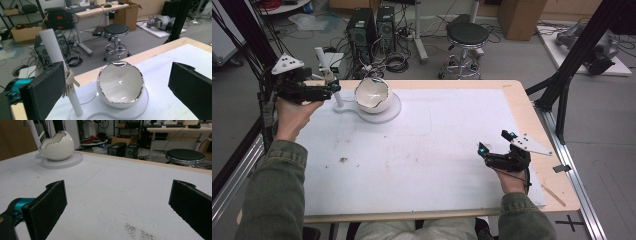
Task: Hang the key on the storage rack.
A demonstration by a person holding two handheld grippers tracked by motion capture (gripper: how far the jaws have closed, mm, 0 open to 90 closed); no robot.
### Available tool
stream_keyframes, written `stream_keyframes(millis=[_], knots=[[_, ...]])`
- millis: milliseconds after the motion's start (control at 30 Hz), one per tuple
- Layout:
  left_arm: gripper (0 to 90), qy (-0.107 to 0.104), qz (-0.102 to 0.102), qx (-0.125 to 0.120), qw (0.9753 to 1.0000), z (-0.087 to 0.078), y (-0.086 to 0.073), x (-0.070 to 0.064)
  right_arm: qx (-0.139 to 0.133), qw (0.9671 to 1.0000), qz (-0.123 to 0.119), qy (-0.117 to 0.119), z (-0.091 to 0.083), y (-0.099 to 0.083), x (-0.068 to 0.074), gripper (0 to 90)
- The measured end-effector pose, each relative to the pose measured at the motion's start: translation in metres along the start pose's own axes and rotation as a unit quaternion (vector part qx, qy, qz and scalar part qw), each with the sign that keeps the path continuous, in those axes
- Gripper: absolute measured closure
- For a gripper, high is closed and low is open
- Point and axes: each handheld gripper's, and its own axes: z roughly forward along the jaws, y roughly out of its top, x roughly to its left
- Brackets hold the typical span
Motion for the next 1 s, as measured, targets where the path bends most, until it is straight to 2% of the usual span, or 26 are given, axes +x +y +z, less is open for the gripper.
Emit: stream_keyframes(millis=[200, 367, 800, 1000], knots=[[1.7, -0.006, -0.001, -0.002, 1.0000, -0.003, -0.013, -0.006, 0.003, 1.0000, 0.000, 0.002, 0.002, 0.000, 0.000, 0.5], [1.8, -0.008, 0.000, 0.008, 0.9999, -0.002, -0.021, -0.006, 0.004, 1.0000, -0.001, 0.003, 0.003, 0.000, 0.001, 0.5], [1.9, -0.009, -0.012, 0.010, 0.9998, -0.008, -0.047, -0.006, 0.006, 1.0000, -0.003, 0.004, 0.004, 0.000, 0.000, 0.5], [1.9, -0.012, -0.026, 0.008, 0.9996, -0.010, -0.061, -0.006, 0.009, 1.0000, 0.000, 0.005, 0.004, 0.000, 0.001, 0.5]])
